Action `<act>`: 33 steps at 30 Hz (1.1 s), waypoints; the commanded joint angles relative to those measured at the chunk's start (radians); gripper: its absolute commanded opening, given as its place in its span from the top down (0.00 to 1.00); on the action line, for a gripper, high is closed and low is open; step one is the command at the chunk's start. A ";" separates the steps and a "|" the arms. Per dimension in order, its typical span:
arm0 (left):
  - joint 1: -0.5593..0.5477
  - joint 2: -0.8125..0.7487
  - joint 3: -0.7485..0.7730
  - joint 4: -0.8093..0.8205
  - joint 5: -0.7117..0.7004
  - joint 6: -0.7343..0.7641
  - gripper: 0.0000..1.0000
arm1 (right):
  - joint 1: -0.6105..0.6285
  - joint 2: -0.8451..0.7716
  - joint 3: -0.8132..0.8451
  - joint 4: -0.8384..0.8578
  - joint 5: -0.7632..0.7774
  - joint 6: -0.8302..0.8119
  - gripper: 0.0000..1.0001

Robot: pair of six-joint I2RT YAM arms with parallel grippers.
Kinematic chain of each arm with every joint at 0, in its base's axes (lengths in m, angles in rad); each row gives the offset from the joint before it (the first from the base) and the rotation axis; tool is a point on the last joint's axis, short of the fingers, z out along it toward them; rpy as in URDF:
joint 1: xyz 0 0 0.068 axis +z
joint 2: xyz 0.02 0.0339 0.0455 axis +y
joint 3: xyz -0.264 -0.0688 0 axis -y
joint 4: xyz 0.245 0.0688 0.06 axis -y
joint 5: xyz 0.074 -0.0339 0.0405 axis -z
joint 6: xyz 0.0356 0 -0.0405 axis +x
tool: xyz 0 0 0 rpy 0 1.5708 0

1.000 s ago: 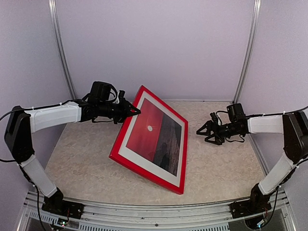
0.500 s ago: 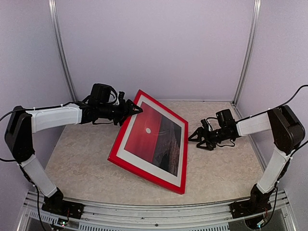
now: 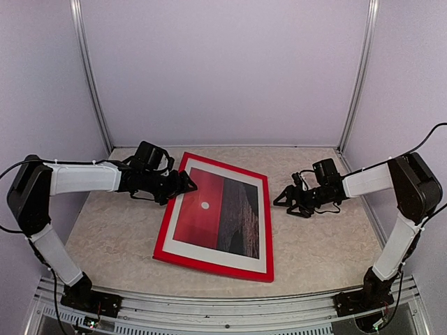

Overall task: Put the photo into the frame
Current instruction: Place the photo frame at the center of the board.

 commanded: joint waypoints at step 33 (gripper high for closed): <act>-0.037 -0.261 -0.125 -0.008 -0.692 0.302 0.05 | 0.024 -0.328 0.121 -0.352 0.562 -0.323 0.09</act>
